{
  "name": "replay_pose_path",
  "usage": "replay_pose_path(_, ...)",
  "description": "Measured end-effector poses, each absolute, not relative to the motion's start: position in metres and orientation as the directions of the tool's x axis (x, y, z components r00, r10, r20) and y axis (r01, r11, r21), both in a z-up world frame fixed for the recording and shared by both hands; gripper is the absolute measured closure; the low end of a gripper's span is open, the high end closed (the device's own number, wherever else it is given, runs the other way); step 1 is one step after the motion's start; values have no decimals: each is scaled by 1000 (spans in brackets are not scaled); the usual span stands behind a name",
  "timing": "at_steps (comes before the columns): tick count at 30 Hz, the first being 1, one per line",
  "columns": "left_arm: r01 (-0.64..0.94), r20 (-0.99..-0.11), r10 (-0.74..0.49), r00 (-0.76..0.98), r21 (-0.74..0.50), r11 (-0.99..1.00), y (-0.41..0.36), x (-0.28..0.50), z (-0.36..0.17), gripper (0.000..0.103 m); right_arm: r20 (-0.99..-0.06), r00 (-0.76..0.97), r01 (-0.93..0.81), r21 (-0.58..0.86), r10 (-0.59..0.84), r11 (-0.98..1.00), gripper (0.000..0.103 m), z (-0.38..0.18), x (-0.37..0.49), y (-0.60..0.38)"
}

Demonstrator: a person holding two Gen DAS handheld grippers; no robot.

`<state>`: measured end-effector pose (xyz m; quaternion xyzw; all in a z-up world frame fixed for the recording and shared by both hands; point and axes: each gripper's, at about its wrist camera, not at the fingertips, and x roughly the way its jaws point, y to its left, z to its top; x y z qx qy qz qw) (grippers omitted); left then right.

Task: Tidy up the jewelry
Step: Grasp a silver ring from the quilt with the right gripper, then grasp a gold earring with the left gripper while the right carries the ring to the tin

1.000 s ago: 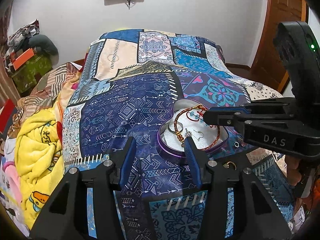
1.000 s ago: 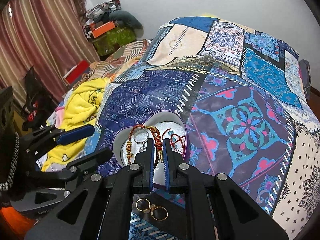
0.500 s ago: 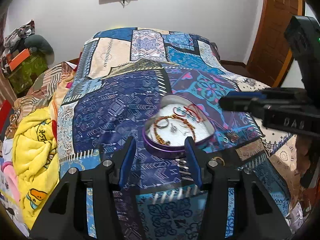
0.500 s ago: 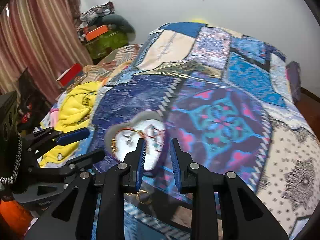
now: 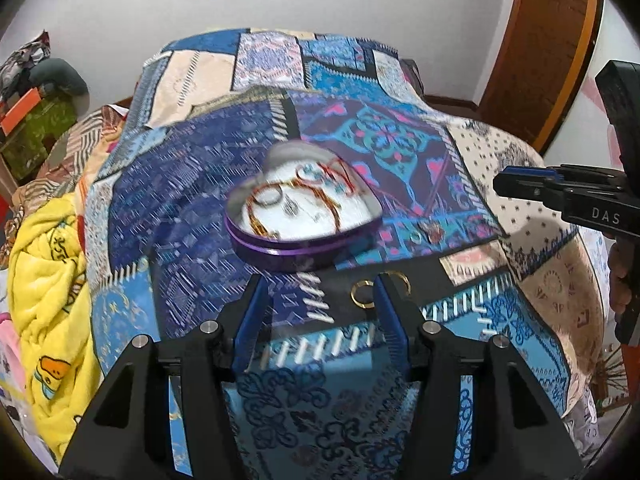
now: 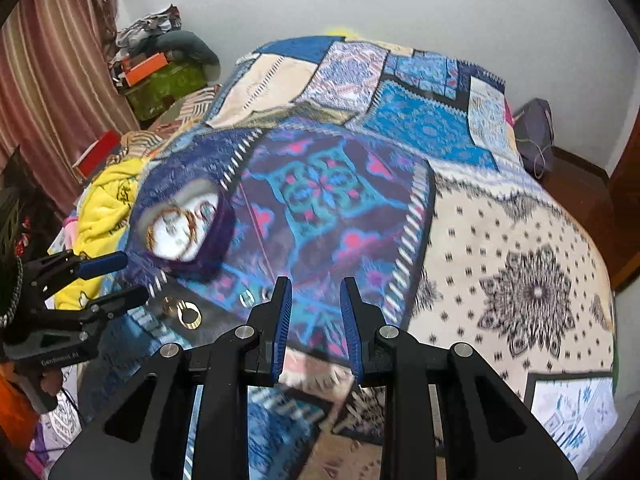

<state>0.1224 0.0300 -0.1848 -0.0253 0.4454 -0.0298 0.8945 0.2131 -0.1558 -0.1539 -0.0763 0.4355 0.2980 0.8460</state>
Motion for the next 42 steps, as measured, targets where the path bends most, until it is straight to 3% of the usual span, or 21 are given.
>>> replay_pose_path(20, 97, -810, -68, 582, -14, 995, 12, 132, -208, 46, -827, 332, -607, 181, 454, 774, 81, -198, 214, -120)
replay_pose_path(23, 103, -805, -69, 589, -10, 995, 9, 132, -209, 52, -821, 349, -619, 160, 452, 769, 81, -199, 209, -119)
replay_pose_path(29, 101, -797, -84, 598, -30, 994, 11, 133, -210, 76, -806, 365, -609, 172, 466, 775, 81, -201, 207, -120)
replay_pose_path(32, 92, -795, -94, 599, -49, 995, 14, 134, -210, 83, -804, 373, -592, 179, 464, 786, 91, -201, 208, -121)
replay_pose_path(42, 76, -792, -118, 599, -90, 993, 19, 132, -206, 83, -793, 372, -587, 201, 482, 784, 91, -195, 205, -125)
